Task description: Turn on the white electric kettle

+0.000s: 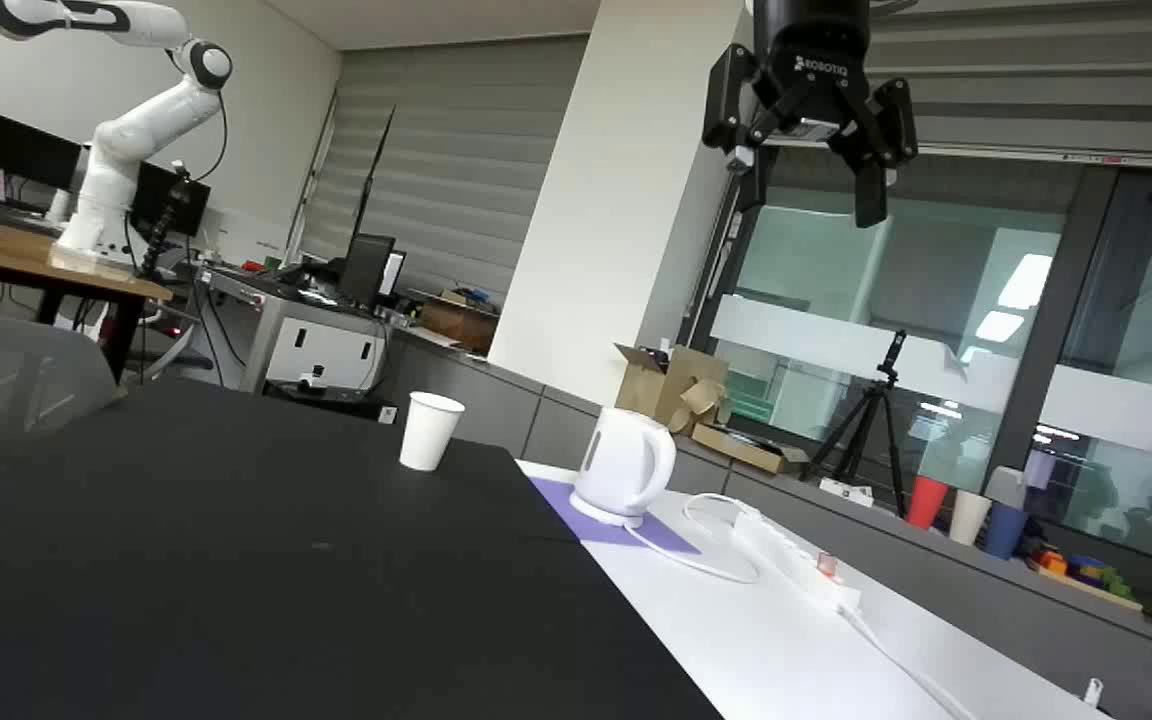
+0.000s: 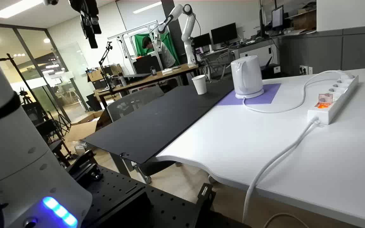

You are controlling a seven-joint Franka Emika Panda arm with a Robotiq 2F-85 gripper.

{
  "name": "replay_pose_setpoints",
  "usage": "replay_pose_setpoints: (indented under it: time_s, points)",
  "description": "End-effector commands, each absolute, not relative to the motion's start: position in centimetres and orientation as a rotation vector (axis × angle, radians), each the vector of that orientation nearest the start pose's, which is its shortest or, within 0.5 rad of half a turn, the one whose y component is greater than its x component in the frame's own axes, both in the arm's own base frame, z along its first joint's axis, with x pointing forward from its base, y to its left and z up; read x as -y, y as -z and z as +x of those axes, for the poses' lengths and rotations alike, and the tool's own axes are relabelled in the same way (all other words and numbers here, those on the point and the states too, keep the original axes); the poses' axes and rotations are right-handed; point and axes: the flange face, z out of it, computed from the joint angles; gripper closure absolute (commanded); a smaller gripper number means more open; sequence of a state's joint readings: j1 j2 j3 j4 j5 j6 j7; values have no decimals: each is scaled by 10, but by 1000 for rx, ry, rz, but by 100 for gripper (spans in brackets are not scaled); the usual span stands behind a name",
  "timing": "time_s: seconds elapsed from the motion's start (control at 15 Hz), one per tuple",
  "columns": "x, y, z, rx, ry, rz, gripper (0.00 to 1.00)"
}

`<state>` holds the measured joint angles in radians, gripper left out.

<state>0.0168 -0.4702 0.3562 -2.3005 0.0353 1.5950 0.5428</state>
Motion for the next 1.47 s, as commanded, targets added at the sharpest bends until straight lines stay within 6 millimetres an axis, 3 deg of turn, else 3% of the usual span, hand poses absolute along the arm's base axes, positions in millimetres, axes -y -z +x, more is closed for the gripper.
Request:
replay_pose_setpoints:
  time_s: [0.0,0.67,1.07,1.13,1.2,1.4]
  points:
    - [-156,-497,356,-387,-307,-3326,0]
    - [-151,-496,361,-377,-276,-3327,0]
    - [-62,-488,442,-260,-118,-3358,0]
    - [-44,-484,460,-233,-96,-3357,25]
    - [-29,-481,476,-210,-80,-3348,25]
    - [10,-467,528,-181,-70,-3333,47]
